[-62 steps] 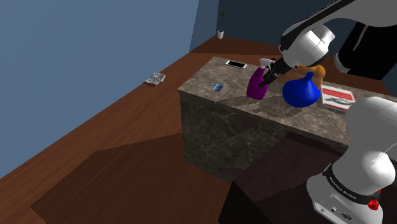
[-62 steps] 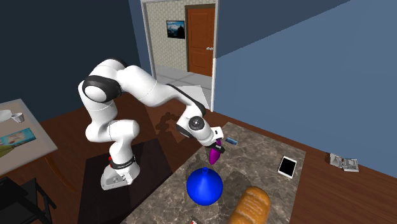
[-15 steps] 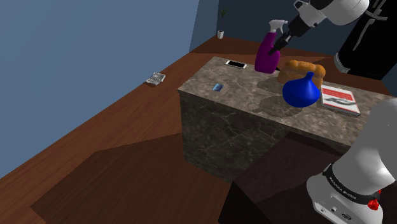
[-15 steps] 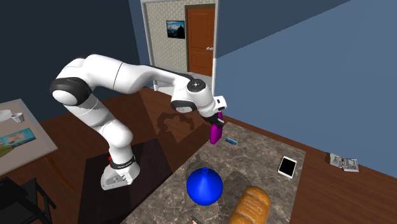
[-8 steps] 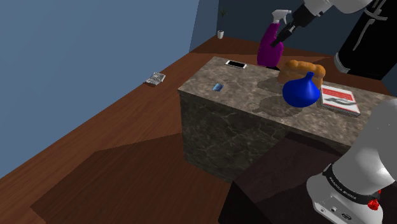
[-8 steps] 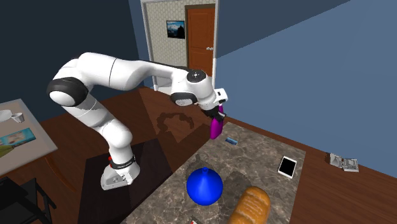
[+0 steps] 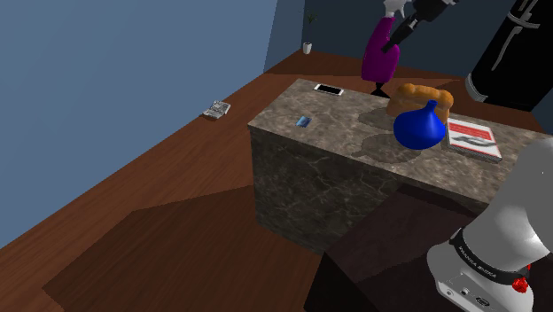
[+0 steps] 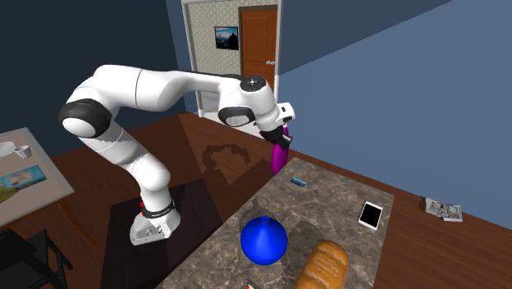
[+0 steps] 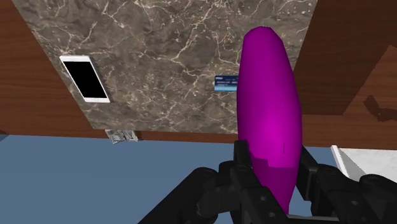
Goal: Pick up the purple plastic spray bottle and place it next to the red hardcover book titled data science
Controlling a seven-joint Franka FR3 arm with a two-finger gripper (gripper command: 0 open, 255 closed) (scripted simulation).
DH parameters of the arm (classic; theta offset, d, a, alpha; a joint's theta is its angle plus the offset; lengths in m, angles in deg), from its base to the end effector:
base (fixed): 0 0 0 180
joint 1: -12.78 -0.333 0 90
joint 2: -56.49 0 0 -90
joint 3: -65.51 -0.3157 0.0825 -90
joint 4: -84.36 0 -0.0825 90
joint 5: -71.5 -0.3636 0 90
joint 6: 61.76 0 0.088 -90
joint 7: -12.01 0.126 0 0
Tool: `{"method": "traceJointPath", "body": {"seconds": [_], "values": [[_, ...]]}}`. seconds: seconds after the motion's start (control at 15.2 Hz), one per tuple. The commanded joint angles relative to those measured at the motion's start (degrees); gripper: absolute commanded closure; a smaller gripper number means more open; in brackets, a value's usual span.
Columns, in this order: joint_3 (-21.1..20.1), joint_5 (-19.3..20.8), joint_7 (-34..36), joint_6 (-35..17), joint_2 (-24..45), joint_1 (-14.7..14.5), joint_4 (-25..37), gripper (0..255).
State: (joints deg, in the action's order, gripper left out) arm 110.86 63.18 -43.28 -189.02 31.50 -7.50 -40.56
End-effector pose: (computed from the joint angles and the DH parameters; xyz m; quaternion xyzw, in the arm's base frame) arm 0.4213 -0.2345 0.5381 -0.9376 -0.2159 -0.2661 0.0595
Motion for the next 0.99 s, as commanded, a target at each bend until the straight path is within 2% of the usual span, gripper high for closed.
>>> {"method": "traceJointPath", "body": {"seconds": [0.0,0.66,0.92], "values": [[-0.44,0.27,0.65,1.46,-0.17,0.14,1.35,255],[-1.82,0.85,3.15,8.30,-0.06,0.13,8.49,255],[0.55,2.66,-0.65,8.68,-3.55,2.71,5.18,255]]}}
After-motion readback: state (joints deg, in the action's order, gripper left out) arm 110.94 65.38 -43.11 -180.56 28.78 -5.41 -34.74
